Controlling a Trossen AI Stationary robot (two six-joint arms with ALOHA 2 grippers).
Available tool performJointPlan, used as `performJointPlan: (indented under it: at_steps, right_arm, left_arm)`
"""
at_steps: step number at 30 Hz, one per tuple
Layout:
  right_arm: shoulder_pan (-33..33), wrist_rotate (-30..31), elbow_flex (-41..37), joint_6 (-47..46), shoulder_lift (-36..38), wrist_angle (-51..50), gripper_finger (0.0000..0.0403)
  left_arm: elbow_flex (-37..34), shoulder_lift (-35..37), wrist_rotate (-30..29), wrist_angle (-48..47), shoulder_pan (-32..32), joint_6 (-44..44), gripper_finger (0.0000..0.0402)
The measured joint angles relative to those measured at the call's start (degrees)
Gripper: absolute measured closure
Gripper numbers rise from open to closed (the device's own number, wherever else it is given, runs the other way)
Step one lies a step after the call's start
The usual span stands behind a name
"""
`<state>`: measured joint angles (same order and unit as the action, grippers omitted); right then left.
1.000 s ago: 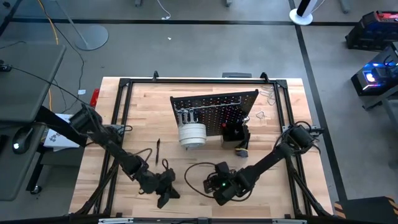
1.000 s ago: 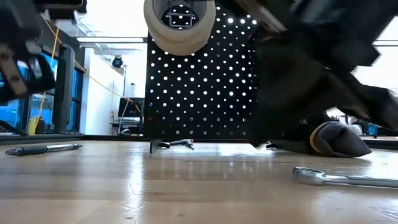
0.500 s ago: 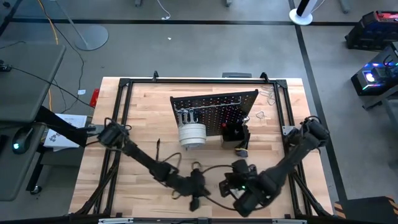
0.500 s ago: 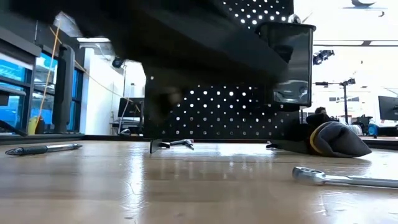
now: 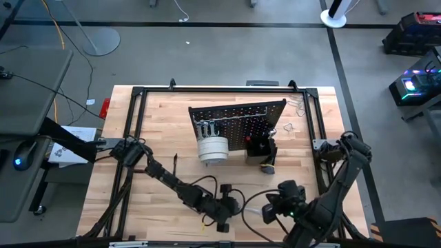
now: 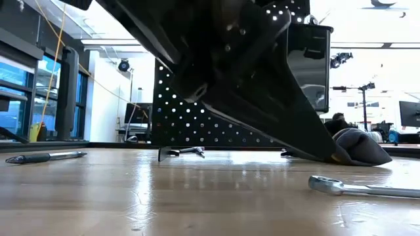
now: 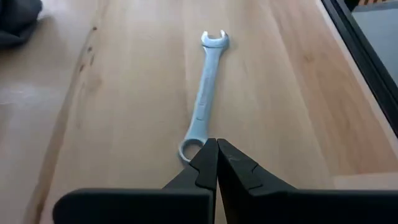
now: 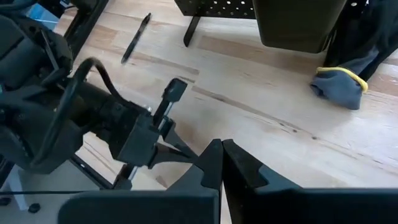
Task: Hang tools onto peg board
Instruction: Hang the 12 mm tool onto the pegboard aligned with the others
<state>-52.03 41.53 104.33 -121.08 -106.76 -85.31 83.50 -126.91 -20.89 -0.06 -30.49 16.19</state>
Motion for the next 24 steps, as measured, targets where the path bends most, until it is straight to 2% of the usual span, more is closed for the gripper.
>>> performJointPlan:
  at_steps: [6, 18, 24]
  right_arm:
    - [-0.2, 0.2, -0.2, 0.0, 0.0, 0.1, 0.0403]
    - [-0.2, 0.3, -0.2, 0.2, 0.0, -0.6, 0.0403]
    - [-0.2, 0.3, -0.2, 0.2, 0.0, -0.8, 0.0403]
  left_arm:
    - [0.1, 0.0, -0.1, -0.1, 1.4, 0.1, 0.0401]
    - [0.1, -0.1, 4.5, -0.1, 2.5, 0.1, 0.0401]
    - [0.1, -2.4, 8.9, -0.2, 2.8, 2.2, 0.0402]
